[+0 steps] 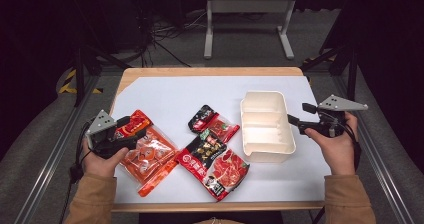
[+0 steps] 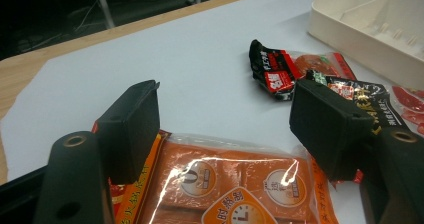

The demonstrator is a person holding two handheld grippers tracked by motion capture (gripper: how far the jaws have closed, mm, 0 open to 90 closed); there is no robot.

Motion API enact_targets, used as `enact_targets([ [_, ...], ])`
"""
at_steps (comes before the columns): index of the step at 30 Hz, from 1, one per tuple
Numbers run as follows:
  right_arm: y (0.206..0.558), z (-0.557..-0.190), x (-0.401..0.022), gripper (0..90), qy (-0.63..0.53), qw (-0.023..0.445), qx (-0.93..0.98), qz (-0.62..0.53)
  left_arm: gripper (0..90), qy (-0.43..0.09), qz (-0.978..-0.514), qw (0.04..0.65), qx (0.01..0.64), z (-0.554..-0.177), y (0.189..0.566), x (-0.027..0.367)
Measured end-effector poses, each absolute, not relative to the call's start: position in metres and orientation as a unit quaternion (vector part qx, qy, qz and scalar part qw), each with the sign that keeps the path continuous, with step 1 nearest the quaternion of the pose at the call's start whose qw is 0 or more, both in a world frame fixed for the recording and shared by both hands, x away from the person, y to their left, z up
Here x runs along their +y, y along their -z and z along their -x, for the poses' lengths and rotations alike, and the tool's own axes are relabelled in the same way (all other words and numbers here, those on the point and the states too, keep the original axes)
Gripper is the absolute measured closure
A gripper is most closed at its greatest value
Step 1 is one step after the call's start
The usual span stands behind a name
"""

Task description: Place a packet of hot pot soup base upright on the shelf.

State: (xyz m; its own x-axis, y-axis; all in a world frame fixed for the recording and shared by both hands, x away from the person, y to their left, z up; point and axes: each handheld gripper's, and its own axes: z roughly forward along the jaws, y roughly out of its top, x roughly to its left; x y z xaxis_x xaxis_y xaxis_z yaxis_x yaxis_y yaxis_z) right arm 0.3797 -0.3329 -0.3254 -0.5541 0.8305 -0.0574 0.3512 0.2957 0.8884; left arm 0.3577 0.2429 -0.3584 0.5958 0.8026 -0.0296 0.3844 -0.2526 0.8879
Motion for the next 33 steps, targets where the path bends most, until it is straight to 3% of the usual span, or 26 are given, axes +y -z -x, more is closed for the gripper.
enact_targets([
  [15, 0.326, -0.38, -0.334, 43.2, -0.458, 0.259, 0.765, -0.372, 27.7, -0.204, -0.774, 0.475, 0.365, -0.351, 0.354, 0.219],
  [27, 0.328, -0.382, -0.328, 37.8, -0.467, 0.241, 0.768, -0.367, 26.5, -0.208, -0.797, 0.461, 0.33, -0.344, 0.354, 0.194],
  [33, 0.328, -0.382, -0.333, 40.9, -0.454, 0.236, 0.768, -0.384, 26.0, -0.197, -0.804, 0.458, 0.323, -0.344, 0.358, 0.185],
])
